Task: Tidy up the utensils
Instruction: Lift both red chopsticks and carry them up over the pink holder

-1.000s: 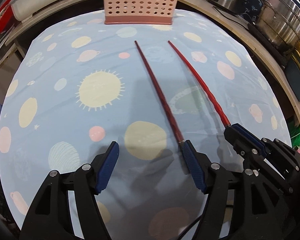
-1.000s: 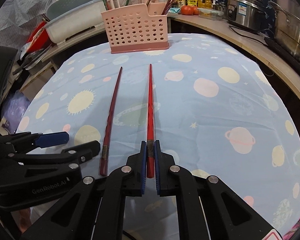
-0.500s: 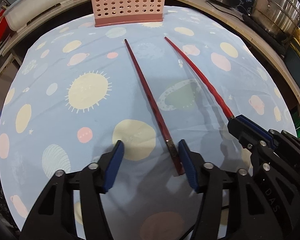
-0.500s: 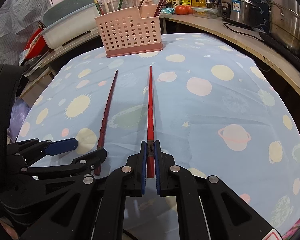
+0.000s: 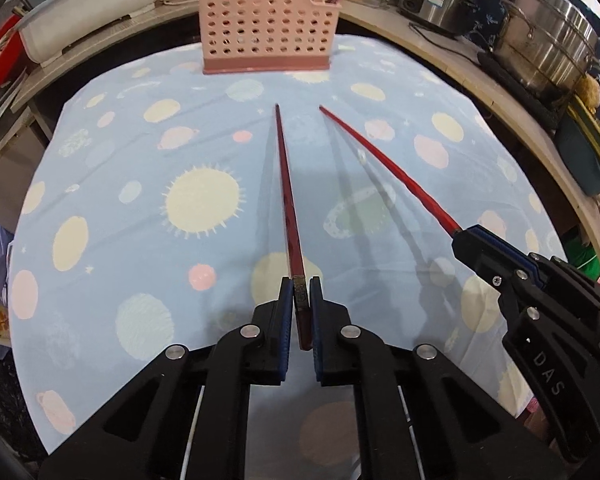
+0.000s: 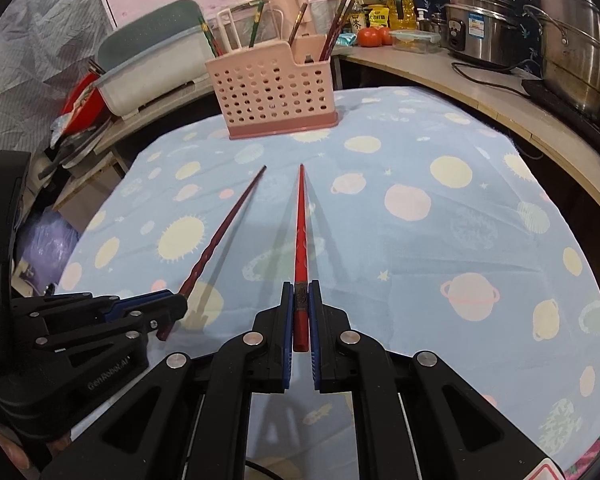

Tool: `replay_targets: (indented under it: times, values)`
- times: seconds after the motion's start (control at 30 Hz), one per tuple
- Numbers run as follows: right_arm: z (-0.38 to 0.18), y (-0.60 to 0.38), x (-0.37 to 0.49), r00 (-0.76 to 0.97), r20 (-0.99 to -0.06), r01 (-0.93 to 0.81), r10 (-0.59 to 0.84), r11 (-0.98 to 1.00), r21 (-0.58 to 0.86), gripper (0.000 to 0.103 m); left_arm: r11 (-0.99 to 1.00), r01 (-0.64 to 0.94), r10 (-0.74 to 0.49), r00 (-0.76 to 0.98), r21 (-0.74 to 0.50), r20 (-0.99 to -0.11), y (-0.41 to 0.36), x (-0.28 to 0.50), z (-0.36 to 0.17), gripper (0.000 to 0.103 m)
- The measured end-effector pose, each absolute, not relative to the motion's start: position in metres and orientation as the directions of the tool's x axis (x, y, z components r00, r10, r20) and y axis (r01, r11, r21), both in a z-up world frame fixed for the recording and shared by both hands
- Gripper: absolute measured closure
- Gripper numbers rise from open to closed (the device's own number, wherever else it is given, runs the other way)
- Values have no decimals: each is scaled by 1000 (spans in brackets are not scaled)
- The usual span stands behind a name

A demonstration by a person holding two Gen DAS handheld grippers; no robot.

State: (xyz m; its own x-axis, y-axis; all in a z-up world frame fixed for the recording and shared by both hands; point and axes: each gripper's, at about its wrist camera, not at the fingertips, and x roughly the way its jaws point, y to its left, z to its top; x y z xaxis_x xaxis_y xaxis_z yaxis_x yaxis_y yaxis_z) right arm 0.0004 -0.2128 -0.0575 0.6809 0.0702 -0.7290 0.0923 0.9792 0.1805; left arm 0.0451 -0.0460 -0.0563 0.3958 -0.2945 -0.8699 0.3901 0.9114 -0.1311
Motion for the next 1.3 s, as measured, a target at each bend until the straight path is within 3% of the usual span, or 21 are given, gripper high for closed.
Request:
replay_targets:
  times: [0.63,0.87,0.93,1.0,1.17,1.3]
  values:
    - [42,-225,44,809,-581,55,92,971,232,96,941,318,-300,618,-118,-727,-13,106,60,101]
    - [55,-231,53,826,-558,67,76,971,231,96,940,313,-309,616,-135,-725,-10,119,65,100]
    - [53,-232,50,823,-563,70,79,969,239,96,935,320,-319,576,-152,-752,-10,117,45,89]
    - [49,-231,46,819,-567,74,82,966,246,96,938,311,-310,547,-156,-778,-10,112,23,49]
    - [50,-230,40,819,-567,80,88,961,265,96,938,312,-282,435,-150,-855,-16,101,-42,46]
    - [52,-227,39,823,-562,76,87,962,261,96,937,313,-266,357,-154,-895,-15,91,-78,50]
